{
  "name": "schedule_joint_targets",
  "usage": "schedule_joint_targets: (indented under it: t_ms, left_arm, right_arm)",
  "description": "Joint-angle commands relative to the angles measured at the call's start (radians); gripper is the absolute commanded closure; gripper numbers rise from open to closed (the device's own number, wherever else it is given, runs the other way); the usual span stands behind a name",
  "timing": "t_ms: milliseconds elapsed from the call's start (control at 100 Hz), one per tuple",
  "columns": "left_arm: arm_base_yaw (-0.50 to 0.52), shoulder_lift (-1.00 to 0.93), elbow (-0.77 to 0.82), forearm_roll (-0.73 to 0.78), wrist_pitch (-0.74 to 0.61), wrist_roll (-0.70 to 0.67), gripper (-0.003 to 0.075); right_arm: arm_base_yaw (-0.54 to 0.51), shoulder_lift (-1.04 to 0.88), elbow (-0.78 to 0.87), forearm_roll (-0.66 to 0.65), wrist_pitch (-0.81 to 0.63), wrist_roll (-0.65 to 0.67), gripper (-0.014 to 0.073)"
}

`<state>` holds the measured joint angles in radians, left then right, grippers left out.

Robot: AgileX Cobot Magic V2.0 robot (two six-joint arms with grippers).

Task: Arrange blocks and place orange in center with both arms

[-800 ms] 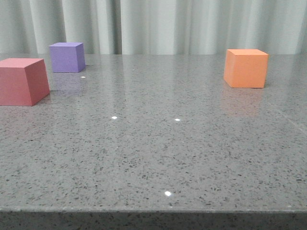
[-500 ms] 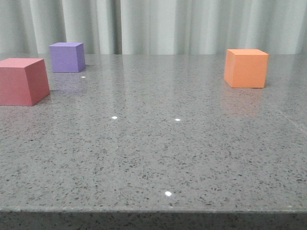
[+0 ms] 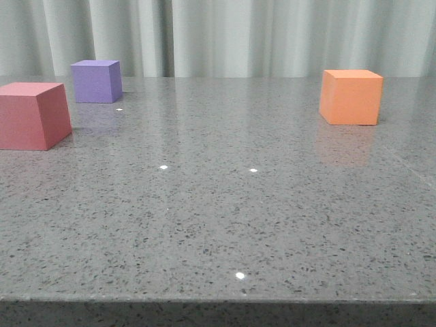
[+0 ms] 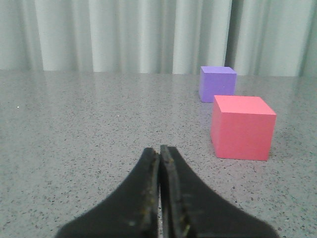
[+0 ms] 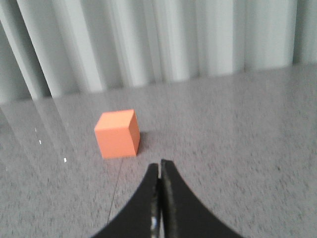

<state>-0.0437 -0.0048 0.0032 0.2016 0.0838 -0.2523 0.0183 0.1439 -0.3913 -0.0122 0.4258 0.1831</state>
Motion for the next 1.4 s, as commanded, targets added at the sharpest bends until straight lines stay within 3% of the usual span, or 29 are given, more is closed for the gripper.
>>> schedule_joint_targets:
  t_ms: [0, 200, 470, 590, 760, 840, 1050, 1390]
  left_arm:
    - [0.003, -0.032, 0.043, -0.007, -0.084, 0.002, 0.0739]
    - [0.003, -0.032, 0.043, -0.007, -0.084, 0.002, 0.0739]
    - [0.003, -0.032, 0.043, -0.007, -0.084, 0.002, 0.0739]
    - [0.003, -0.032, 0.043, -0.007, -0.084, 0.002, 0.0739]
    - [0.003, -0.032, 0.043, -0.007, -0.084, 0.002, 0.0739]
    - [0.003, -0.032, 0.043, -0.007, -0.084, 0.002, 0.0739]
    - [0.003, -0.032, 0.043, -0.007, -0.084, 0.002, 0.0739]
    - [0.003, -0.032, 0.043, -0.007, -0.084, 0.002, 0.0739]
  right_arm:
    - [-0.005, 0.125, -0.139, -0.001, 0.069, -0.009, 0.066]
    - [-0.005, 0.398, -0.357, 0.012, 0.329, -0.009, 0.066]
    - [-0.005, 0.568, -0.436, 0.047, 0.4, -0.01, 0.0634]
    - [-0.005, 0.59, -0.436, 0.047, 0.416, -0.01, 0.0456]
    - [-0.005, 0.587, -0.436, 0.047, 0.414, -0.01, 0.0036]
    - [-0.005, 0.587, -0.436, 0.047, 0.409, -0.01, -0.0076]
    - [-0.002, 0.622, -0.455, 0.082, 0.403, -0.023, -0.0052]
    - [0.104, 0.922, -0.683, 0.124, 0.352, -0.072, -0.0052]
